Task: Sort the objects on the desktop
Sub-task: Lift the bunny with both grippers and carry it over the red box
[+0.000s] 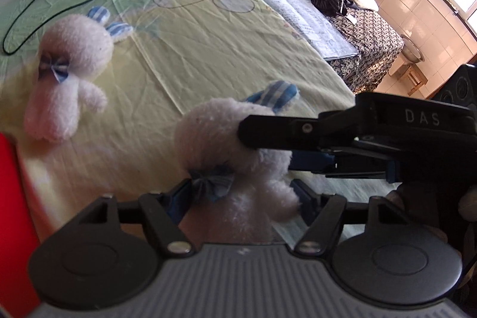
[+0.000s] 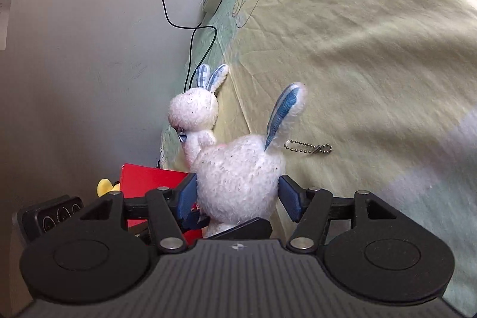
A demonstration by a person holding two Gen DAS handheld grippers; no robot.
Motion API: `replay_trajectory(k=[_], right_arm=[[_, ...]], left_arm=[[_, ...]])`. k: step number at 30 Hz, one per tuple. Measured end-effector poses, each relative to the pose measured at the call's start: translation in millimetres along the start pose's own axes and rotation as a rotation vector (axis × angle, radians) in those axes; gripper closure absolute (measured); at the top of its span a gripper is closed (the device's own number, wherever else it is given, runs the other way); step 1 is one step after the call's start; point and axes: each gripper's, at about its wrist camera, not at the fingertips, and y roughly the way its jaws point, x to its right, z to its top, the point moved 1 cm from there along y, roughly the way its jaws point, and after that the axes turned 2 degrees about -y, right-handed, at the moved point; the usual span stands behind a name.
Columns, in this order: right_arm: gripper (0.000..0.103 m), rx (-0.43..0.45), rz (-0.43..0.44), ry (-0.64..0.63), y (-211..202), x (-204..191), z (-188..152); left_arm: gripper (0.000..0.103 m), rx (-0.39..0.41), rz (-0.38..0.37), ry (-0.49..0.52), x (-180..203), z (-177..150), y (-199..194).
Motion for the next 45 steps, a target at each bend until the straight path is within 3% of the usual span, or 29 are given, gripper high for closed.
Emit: replay_trajectory(k=[7, 14, 20, 25, 30, 35, 39, 45], right_arm=[[0.048, -0.008, 0.007, -0.119, -20.2, -23.7, -6.6], [0.048, 0.02, 0.066, -0.307, -46.3, -72.6, -27.4], [0.048, 0.07, 0.179, -0.402, -49.8, -125.3, -40.0], [0.048, 0.077, 0.275, -0.477, -36.5, -177.5, -51.4], [0.048, 0.051, 0.358, -0.578, 3.2, -240.6, -73.0], [0.048, -0.002, 0.415, -0.652, 63.7, -293.1, -103.0], [0.048, -0.037, 0.439, -0.679, 117.3, -320.0, -126.6], [0.05, -0.063, 0.356, -0.689, 176.3, -330.0, -151.8]], left_arm=[[0.032, 0.061, -0.027, 0.023, 17.7, -18.1, -38.1], [0.032, 0.198, -0.004, 0.046, 27.4, -37.3, -100.1], [0.032, 0.371, 0.014, 0.012, 6.8, -45.9, -169.1], [0.032, 0.509, 0.083, 0.016, -22.4, -61.7, -224.5], [0.029, 0.608, 0.179, 0.0, -73.6, -87.4, -275.9], [0.029, 0.634, 0.276, -0.058, -133.8, -111.6, -308.8], [0.028, 0.61, 0.348, -0.091, -179.0, -125.7, -314.9], [0.028, 0.512, 0.372, -0.142, -229.5, -139.6, -294.8]])
